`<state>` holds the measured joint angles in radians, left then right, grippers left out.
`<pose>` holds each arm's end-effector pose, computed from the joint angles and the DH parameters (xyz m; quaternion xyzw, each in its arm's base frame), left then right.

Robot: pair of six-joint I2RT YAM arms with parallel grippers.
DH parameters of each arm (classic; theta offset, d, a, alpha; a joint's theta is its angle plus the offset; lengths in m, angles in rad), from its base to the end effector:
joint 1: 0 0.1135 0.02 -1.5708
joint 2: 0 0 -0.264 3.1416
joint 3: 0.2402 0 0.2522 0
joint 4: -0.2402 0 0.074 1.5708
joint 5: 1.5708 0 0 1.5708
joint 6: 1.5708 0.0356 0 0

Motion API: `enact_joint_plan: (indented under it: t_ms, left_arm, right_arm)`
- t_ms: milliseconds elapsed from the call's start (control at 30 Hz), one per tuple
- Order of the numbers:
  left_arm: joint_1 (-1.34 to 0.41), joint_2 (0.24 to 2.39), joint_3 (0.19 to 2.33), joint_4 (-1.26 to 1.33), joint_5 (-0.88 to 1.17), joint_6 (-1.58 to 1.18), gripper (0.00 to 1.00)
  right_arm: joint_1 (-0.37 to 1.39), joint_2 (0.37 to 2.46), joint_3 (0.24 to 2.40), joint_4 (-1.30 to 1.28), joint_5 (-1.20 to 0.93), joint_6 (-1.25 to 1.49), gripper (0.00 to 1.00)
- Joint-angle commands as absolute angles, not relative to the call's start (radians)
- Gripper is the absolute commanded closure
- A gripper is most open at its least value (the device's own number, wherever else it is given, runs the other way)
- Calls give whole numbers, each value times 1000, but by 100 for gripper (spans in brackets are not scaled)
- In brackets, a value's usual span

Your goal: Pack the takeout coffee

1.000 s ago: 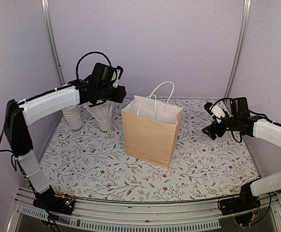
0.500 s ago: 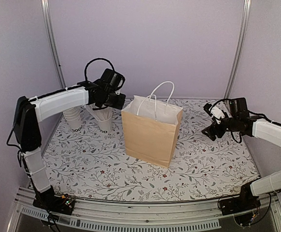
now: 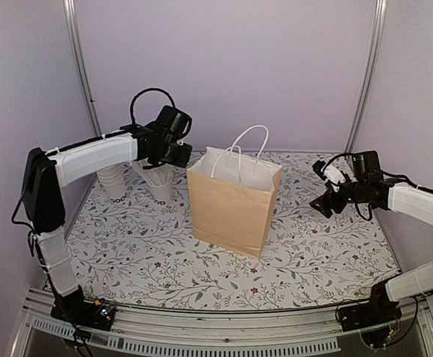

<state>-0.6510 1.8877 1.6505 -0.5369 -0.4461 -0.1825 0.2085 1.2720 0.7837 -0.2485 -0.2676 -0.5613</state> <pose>0.3516 -0.2486 0.2909 0.1252 0.8942 0.0333 0.4284 0.2593 0.0645 0.2311 -0.3903 0.8196 0.0496 0.4166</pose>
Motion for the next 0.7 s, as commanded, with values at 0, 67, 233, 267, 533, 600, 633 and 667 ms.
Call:
enact_joint_plan:
  t_ms: [0,67,233,267,533,600,633,667]
  left_arm:
    - [-646,1917,1676,-523,-479,-165,76]
    - [-645,1923,1679,-518,-478,-162,78]
    - [-641,1932,1681,-500,-480,-154,88]
    - [-641,1933,1683,-497,-480,-153,90]
    - [-646,1895,1690,-506,-487,-135,100]
    - [-648,1866,1692,-517,-491,-130,100]
    - [-649,1853,1694,-529,-492,-127,100]
    - [-650,1837,1696,-536,-492,-126,100]
  right_arm:
    - [211,1288,784,-267,-279,-565,5]
    - [211,1287,784,-269,-280,-565,5]
    - [210,1287,784,-270,-279,-566,5]
    - [211,1288,784,-270,-278,-566,6]
    - [211,1294,784,-273,-279,-567,6]
    - [210,1295,784,-273,-279,-567,6]
    - [211,1296,784,-273,-279,-567,6]
    - [211,1297,784,-273,-279,-567,6]
